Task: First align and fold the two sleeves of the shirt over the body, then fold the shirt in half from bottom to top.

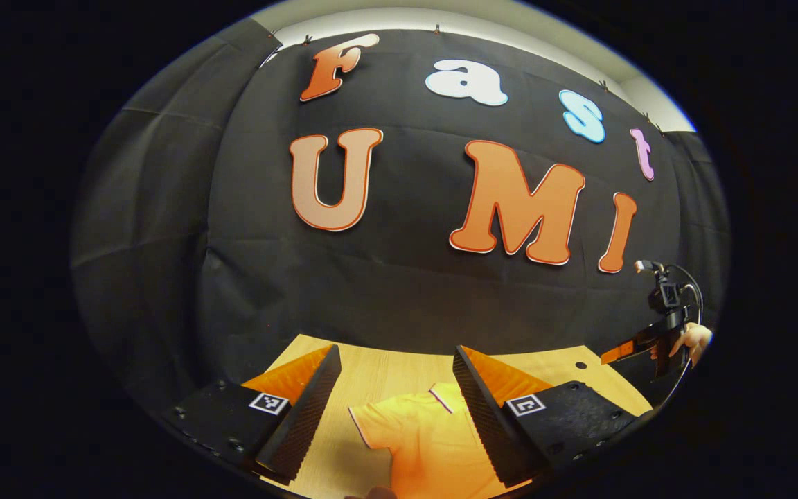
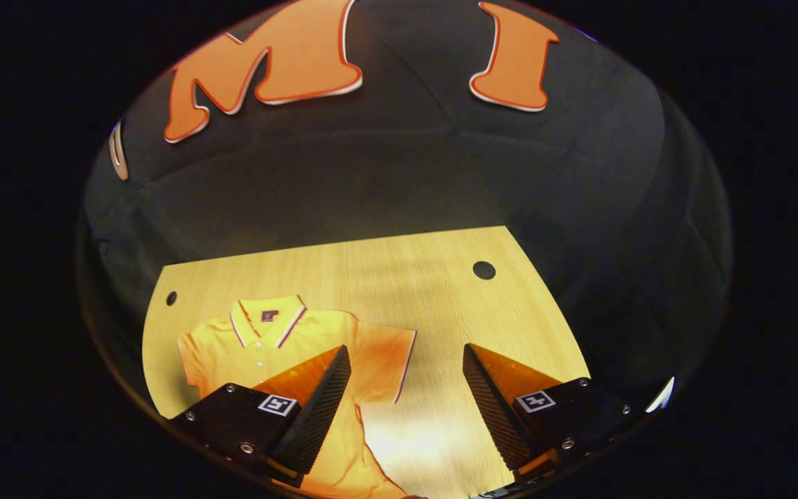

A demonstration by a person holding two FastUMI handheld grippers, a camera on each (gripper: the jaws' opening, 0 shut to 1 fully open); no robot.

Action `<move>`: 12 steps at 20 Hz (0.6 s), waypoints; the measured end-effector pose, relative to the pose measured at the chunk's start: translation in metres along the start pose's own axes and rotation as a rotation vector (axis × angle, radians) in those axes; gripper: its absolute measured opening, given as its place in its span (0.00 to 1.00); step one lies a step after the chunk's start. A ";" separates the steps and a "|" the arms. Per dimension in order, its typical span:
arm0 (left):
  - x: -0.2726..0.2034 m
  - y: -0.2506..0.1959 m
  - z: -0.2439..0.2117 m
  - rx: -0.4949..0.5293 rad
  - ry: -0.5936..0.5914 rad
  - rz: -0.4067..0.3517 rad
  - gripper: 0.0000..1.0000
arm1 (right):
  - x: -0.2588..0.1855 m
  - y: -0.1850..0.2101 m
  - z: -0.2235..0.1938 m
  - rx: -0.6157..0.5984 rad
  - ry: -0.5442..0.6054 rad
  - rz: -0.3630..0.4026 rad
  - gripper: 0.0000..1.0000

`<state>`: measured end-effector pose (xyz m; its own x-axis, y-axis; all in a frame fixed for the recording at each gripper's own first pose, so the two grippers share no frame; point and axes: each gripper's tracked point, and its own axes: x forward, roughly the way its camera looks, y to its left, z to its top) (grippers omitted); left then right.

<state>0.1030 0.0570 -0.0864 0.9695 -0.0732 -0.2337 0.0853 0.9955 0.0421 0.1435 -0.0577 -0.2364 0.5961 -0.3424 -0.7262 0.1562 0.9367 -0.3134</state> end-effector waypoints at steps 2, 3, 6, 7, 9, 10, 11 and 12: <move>0.001 0.007 -0.004 -0.002 0.010 0.011 0.98 | 0.029 0.000 -0.017 0.012 0.087 -0.004 0.99; 0.002 0.009 -0.007 0.001 0.019 0.018 0.98 | 0.042 -0.001 -0.027 0.011 0.129 -0.009 0.99; 0.005 0.017 -0.015 0.014 0.042 0.039 0.98 | 0.077 -0.003 -0.058 -0.012 0.239 -0.036 1.00; 0.006 0.019 -0.018 0.012 0.051 0.045 0.98 | 0.088 -0.001 -0.066 -0.012 0.268 -0.038 1.00; 0.009 0.020 -0.027 0.005 0.076 0.051 0.98 | 0.100 0.005 -0.078 0.010 0.318 -0.019 1.00; 0.010 0.021 -0.033 0.002 0.087 0.057 0.98 | 0.108 0.008 -0.083 0.020 0.336 -0.013 1.00; 0.011 0.022 -0.036 0.000 0.093 0.062 0.98 | 0.113 0.011 -0.087 0.025 0.349 -0.009 1.00; 0.013 0.023 -0.039 -0.002 0.097 0.065 0.98 | 0.117 0.013 -0.090 0.030 0.364 -0.003 1.00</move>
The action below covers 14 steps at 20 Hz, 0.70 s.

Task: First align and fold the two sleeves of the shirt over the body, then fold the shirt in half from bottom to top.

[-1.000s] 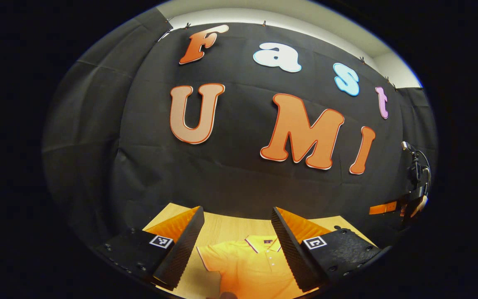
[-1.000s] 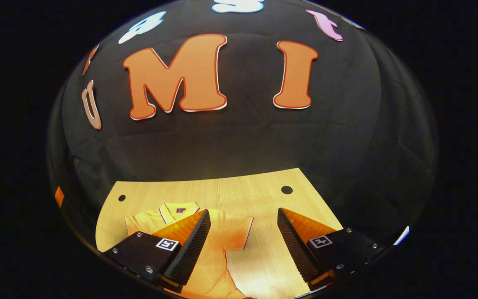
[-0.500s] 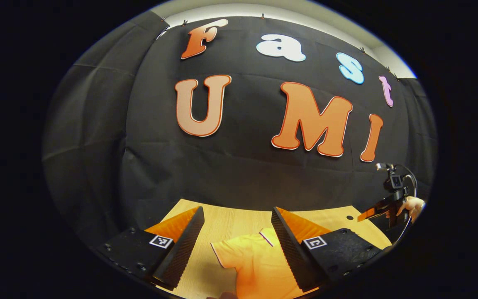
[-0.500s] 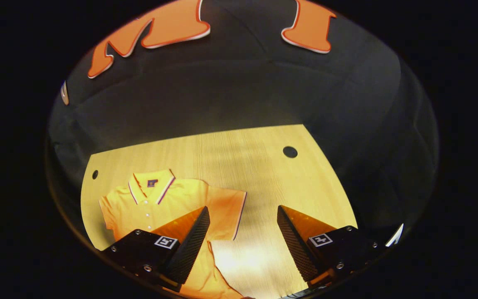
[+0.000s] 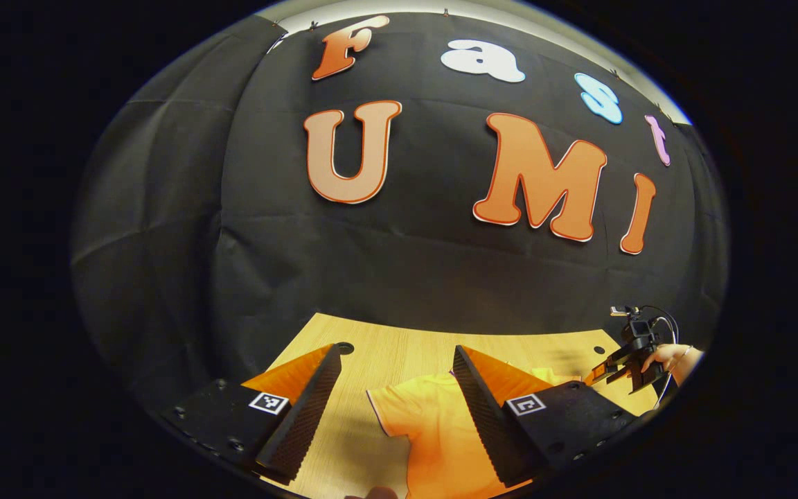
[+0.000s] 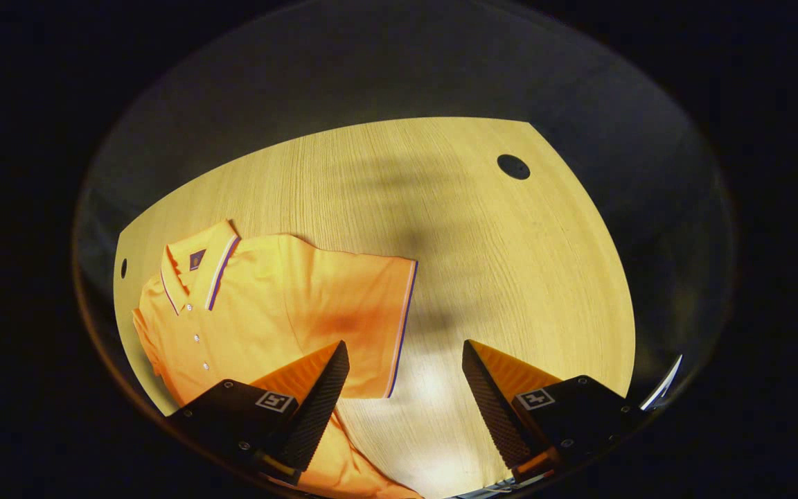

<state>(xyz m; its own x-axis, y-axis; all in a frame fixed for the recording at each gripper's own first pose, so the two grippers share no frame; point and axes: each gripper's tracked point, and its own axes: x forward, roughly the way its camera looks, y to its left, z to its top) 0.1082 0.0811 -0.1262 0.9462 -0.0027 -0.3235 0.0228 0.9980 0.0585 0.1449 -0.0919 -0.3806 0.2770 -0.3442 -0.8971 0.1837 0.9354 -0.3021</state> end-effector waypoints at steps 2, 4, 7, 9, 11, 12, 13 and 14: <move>0.002 0.002 -0.004 0.000 0.013 0.005 0.98 | 0.008 0.009 -0.003 0.032 0.039 0.039 1.00; 0.003 0.004 -0.009 -0.002 0.027 0.011 0.98 | 0.017 0.013 -0.005 0.057 0.064 0.061 0.97; 0.005 0.008 -0.013 -0.010 0.040 0.019 0.98 | 0.028 0.013 -0.006 0.062 0.077 0.054 0.95; 0.008 0.010 -0.016 -0.012 0.047 0.026 0.98 | 0.036 0.015 -0.015 0.066 0.102 0.052 0.94; 0.010 0.012 -0.019 -0.019 0.057 0.031 0.98 | 0.038 0.013 -0.023 0.061 0.110 0.023 0.94; 0.009 0.013 -0.020 -0.026 0.059 0.033 1.00 | 0.046 0.014 -0.018 0.064 0.096 0.021 0.94; 0.009 0.013 -0.020 -0.034 0.060 0.031 0.98 | 0.046 0.014 -0.020 0.062 0.104 0.025 0.90; 0.008 0.014 -0.024 -0.041 0.066 0.030 0.98 | 0.045 0.013 -0.019 0.074 0.110 0.022 0.91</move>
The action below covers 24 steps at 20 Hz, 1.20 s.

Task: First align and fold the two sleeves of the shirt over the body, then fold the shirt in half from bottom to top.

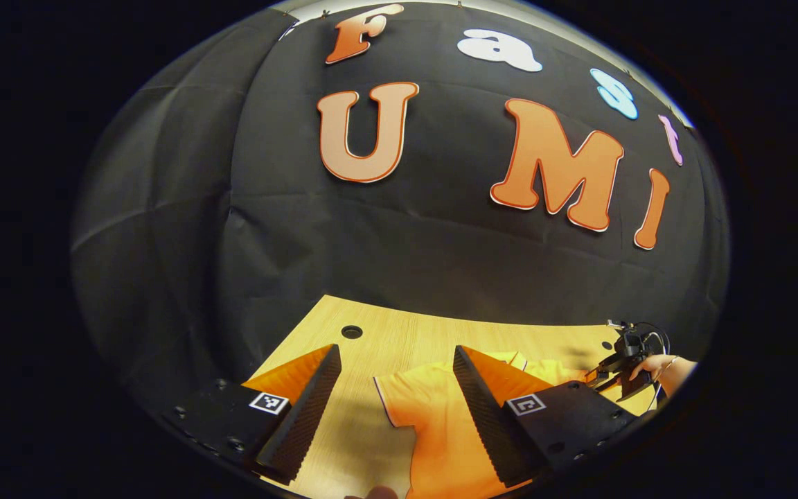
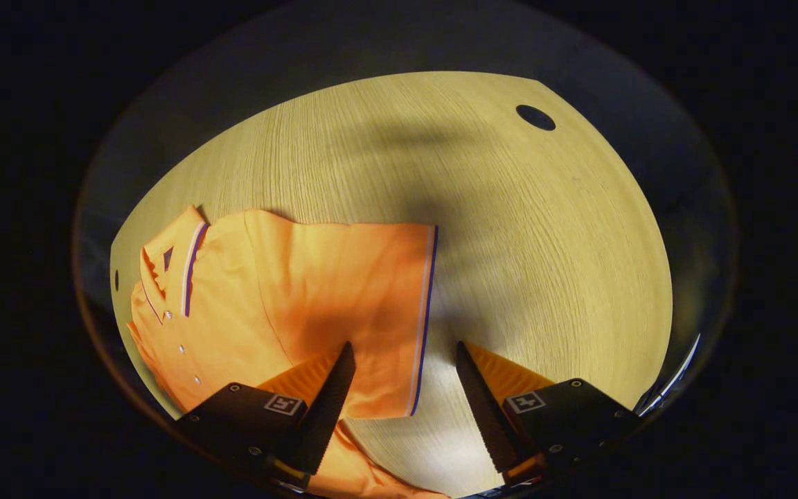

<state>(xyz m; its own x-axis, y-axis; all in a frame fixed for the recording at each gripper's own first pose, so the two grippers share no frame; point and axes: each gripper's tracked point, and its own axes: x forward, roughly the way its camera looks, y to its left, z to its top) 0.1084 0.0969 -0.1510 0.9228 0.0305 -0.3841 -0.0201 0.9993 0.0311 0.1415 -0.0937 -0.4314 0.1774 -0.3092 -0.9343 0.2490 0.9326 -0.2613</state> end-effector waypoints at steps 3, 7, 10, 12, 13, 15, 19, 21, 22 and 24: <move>0.000 0.002 -0.006 -0.018 0.015 0.001 0.98 | 0.000 -0.002 0.001 0.020 -0.007 -0.002 0.71; -0.001 0.005 -0.009 -0.025 0.025 0.009 0.98 | -0.003 -0.002 0.007 0.020 -0.048 0.037 0.35; -0.004 0.011 -0.009 -0.023 0.017 0.021 0.98 | -0.001 0.005 0.005 0.093 -0.042 0.070 0.00; -0.007 0.015 -0.008 -0.016 0.016 0.026 1.00 | -0.003 0.006 0.006 0.083 -0.055 0.087 0.00; -0.008 0.017 -0.006 -0.011 0.011 0.030 0.98 | -0.006 0.010 0.005 0.090 -0.054 0.099 0.00; -0.010 0.020 -0.003 -0.012 0.004 0.033 0.98 | -0.012 0.013 0.009 0.081 -0.092 0.104 0.00; -0.011 0.019 -0.002 -0.019 0.001 0.020 0.98 | -0.037 0.019 0.021 0.067 -0.147 0.132 0.00; -0.011 0.019 -0.002 -0.019 0.001 0.014 0.98 | -0.040 0.013 0.031 0.042 -0.179 0.103 0.00; -0.011 0.018 -0.004 -0.020 0.003 0.008 0.98 | -0.038 0.014 0.025 0.036 -0.143 0.117 0.00; -0.009 0.019 -0.006 -0.014 0.012 0.009 0.98 | -0.019 -0.007 0.021 0.050 -0.102 0.025 0.00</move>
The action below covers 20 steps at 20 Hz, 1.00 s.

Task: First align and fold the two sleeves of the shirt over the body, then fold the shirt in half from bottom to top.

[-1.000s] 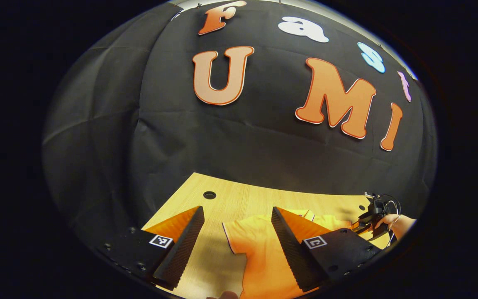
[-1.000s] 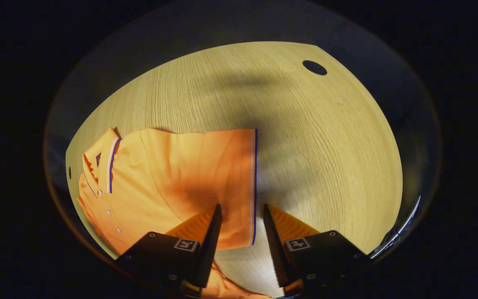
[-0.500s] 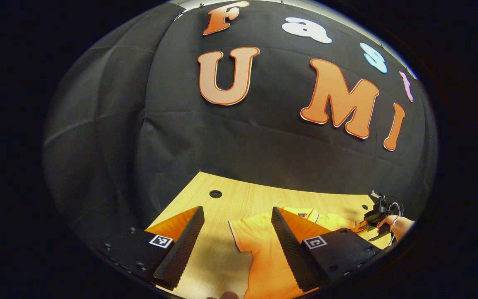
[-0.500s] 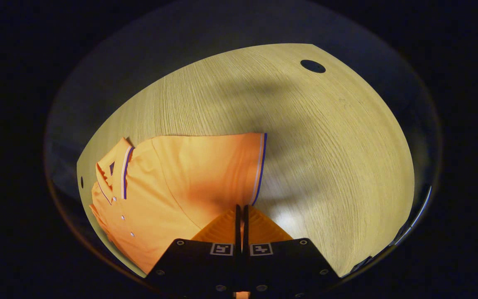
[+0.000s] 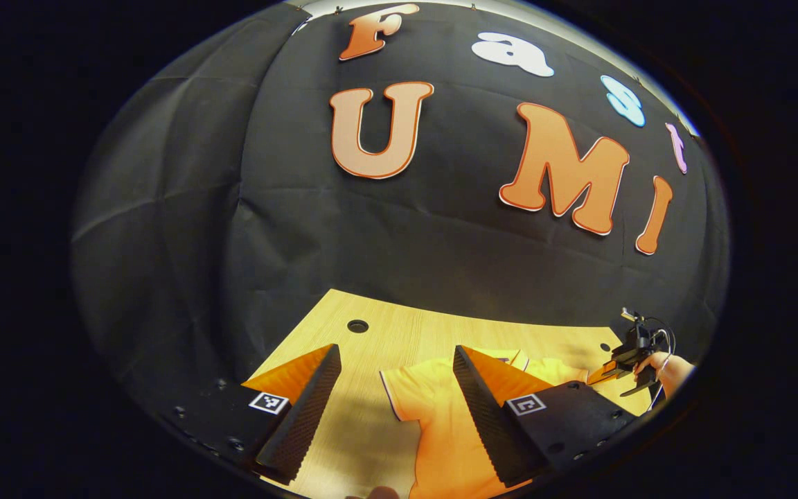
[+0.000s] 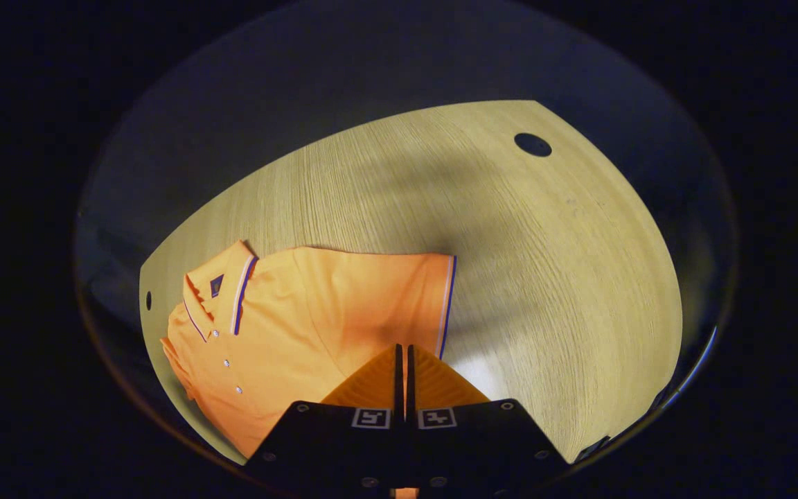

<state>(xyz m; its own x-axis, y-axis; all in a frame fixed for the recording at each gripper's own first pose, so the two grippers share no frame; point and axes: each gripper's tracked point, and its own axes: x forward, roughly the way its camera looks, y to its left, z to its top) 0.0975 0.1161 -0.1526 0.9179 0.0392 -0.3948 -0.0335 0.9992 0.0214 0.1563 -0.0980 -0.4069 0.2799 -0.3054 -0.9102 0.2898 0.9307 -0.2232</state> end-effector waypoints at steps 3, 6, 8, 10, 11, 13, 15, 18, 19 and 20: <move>0.000 0.003 0.000 0.012 0.000 0.011 0.98 | 0.012 -0.003 0.001 0.018 0.029 -0.032 0.01; 0.004 0.004 -0.003 0.016 0.007 0.012 0.98 | 0.014 0.006 0.002 0.033 0.039 0.007 0.29; 0.007 0.002 -0.004 0.009 0.015 0.010 0.98 | 0.020 -0.001 0.001 0.024 0.056 -0.028 0.57; 0.011 0.001 -0.009 0.006 0.023 0.006 0.98 | 0.017 0.002 0.002 0.034 0.071 -0.012 0.68; 0.014 0.002 -0.010 0.007 0.028 0.008 0.98 | 0.018 0.008 -0.002 0.041 0.090 0.001 0.69; 0.016 0.004 -0.012 0.004 0.036 0.010 0.98 | 0.018 0.016 -0.003 0.038 0.091 0.002 0.69; 0.020 0.003 -0.012 -0.004 0.038 0.009 0.98 | 0.019 0.019 -0.006 0.003 0.073 -0.038 0.68; 0.025 0.003 -0.018 -0.022 0.047 0.007 0.98 | 0.017 0.028 -0.005 -0.041 0.030 -0.024 0.51; 0.027 0.004 -0.020 -0.029 0.055 0.006 0.98 | 0.019 0.028 -0.004 -0.044 0.029 -0.018 0.35; 0.029 0.004 -0.023 -0.035 0.062 0.005 0.98 | 0.018 0.026 -0.004 -0.053 0.035 -0.010 0.30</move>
<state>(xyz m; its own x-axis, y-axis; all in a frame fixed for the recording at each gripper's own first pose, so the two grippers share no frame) 0.1150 0.1212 -0.1850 0.8915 0.0430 -0.4509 -0.0526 0.9986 -0.0087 0.1647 -0.0779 -0.4303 0.2450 -0.3088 -0.9190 0.2431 0.9372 -0.2501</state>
